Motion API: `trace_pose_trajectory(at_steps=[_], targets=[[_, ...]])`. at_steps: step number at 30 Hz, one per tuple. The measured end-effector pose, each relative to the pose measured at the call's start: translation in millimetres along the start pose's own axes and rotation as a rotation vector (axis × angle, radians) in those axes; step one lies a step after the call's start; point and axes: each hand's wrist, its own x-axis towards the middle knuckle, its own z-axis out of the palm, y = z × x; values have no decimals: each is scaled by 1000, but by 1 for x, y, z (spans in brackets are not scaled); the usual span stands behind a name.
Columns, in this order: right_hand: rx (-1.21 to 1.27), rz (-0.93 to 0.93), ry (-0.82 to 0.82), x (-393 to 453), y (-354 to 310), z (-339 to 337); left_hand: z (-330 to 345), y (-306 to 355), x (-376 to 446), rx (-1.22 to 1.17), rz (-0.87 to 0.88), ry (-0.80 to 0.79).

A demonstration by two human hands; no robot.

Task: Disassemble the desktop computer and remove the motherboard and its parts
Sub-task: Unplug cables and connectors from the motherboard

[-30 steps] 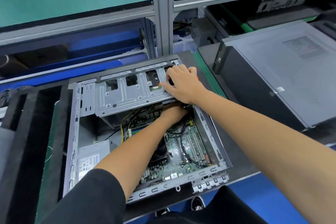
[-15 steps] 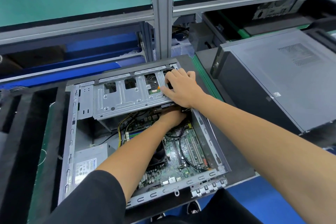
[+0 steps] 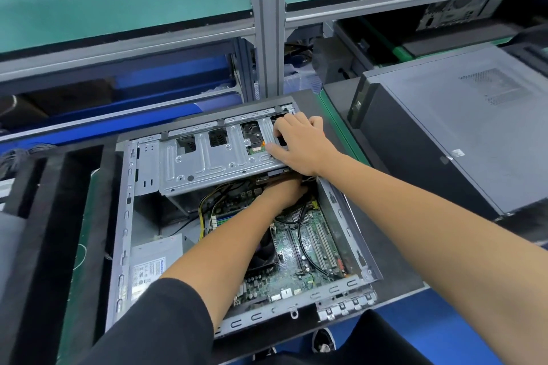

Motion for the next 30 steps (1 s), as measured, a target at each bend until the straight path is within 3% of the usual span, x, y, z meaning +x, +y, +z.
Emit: trace_pose_trajectory(at_steps=[11,17,30], targets=[[-14,-2,3,1,2,2,0,1,3,-25,-54,-33],[11,4,-5,1,1,0,3,-5,-1,-9,31,37],[4,6,1,1,1,2,3,-6,-1,-79,4,40]])
